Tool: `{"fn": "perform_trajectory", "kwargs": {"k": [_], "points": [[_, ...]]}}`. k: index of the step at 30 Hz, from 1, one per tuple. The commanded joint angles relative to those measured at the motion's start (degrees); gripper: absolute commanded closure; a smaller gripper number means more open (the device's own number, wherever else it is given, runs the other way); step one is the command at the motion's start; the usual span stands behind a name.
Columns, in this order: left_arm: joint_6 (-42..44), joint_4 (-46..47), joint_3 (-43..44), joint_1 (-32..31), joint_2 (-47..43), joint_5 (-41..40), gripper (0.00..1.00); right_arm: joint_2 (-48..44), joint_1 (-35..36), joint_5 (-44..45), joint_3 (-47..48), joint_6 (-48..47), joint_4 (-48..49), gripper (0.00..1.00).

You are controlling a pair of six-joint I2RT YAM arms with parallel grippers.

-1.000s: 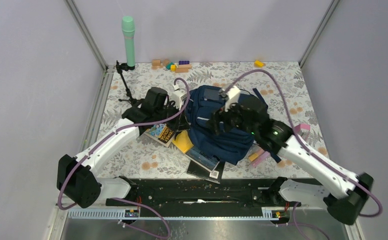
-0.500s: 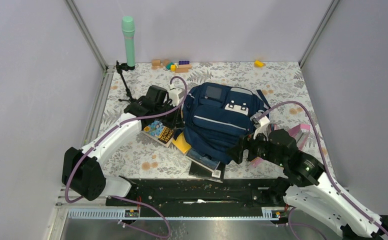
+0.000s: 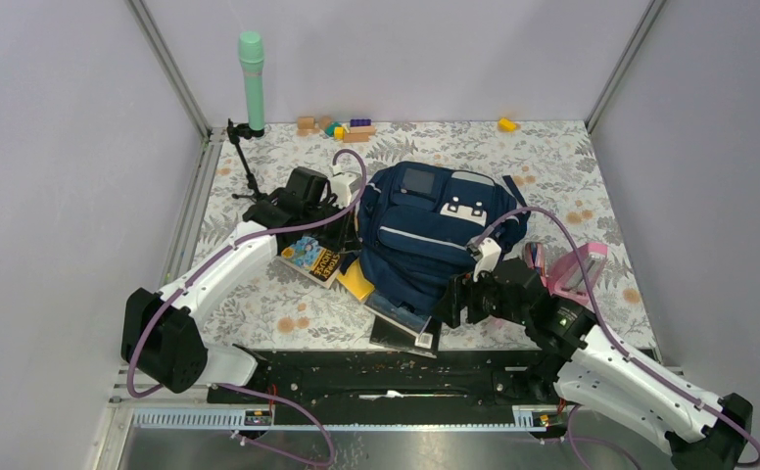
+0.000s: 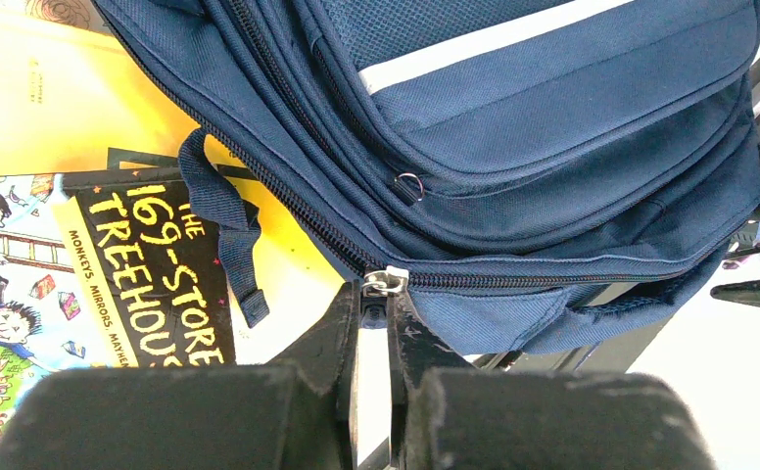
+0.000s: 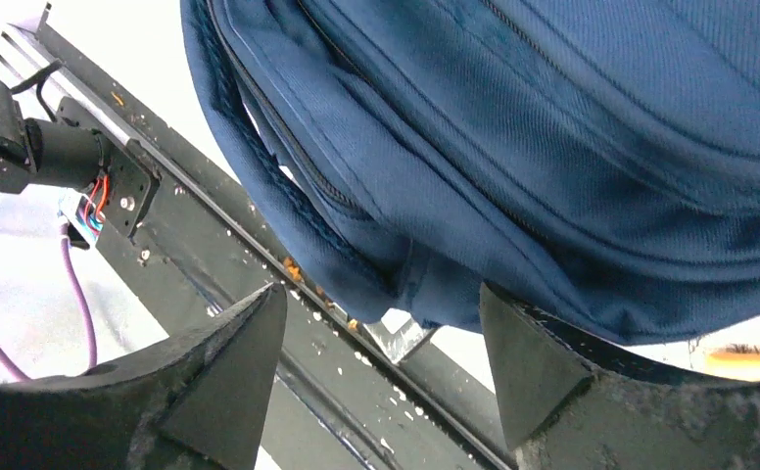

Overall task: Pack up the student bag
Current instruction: Unzip the student bag at the center of the board.

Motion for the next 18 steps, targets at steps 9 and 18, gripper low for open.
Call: {"fn": "perform_trajectory", "kwargs": {"k": [9, 18], "points": [[0.03, 2.84, 3.61, 0.53, -1.2, 1.4, 1.0, 1.48, 3.01, 7.16, -2.43, -2.86, 10.8, 0.26], [0.96, 2.6, 3.62, 0.5, -1.25, 1.63, 1.0, 2.46, 3.07, 8.49, -3.84, -2.46, 12.85, 0.86]]}}
